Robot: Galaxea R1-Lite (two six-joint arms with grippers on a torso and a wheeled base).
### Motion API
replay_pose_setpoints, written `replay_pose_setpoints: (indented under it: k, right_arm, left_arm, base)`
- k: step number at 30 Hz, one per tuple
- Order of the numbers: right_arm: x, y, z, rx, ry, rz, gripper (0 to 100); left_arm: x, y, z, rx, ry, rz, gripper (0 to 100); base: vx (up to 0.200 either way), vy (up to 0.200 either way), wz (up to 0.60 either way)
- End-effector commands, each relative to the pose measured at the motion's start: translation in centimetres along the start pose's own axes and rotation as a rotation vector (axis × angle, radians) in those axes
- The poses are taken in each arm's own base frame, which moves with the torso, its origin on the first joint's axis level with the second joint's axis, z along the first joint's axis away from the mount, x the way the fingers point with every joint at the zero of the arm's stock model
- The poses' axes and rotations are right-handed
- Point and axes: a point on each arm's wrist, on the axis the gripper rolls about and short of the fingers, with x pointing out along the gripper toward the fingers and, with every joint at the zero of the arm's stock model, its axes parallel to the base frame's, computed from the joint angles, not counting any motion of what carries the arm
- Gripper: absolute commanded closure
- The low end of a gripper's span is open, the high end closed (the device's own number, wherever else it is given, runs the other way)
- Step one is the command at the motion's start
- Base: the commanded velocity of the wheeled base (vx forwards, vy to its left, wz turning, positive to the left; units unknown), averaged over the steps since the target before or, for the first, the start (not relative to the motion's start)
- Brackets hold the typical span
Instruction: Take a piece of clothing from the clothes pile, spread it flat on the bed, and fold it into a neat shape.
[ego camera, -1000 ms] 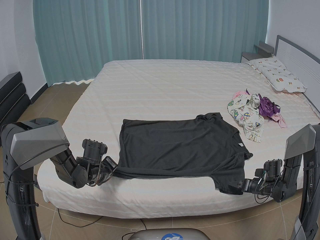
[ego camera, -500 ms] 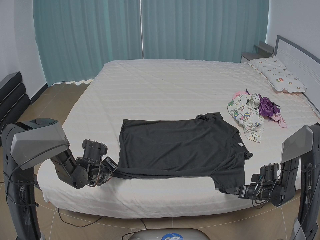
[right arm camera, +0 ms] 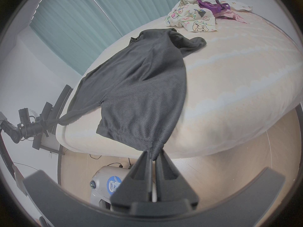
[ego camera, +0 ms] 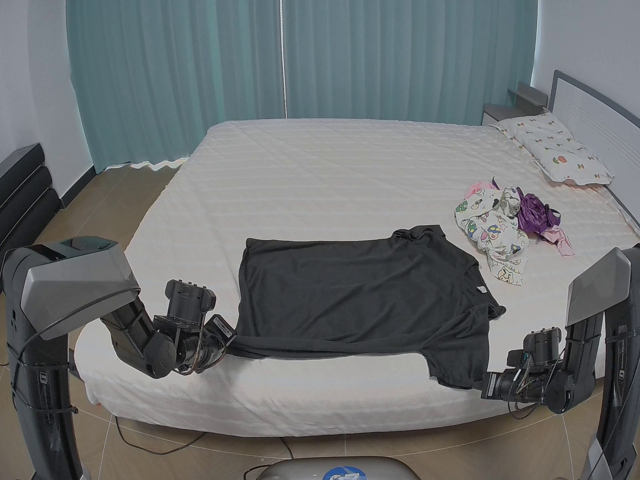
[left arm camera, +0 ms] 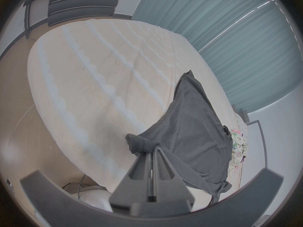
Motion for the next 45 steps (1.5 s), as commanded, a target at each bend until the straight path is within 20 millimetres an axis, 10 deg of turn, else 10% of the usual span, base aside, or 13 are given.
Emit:
replay_pose_setpoints:
  k: [1,45]
  right_arm:
    - [-2.0,-0.5,0.3,0.029,-0.022,-0.013,100]
    - [-10.4,-3.1,-1.7,0.068,0.044,-0.048,100]
  left_arm:
    - [-0.1,0.0,0.0,0.001,0.0,-0.001,100]
    - [-3.4,4.2,-6.1,0.352,0.169,0.165,100]
  base:
    - [0.0,0.0,0.0]
    - [0.0,0.0,0.0]
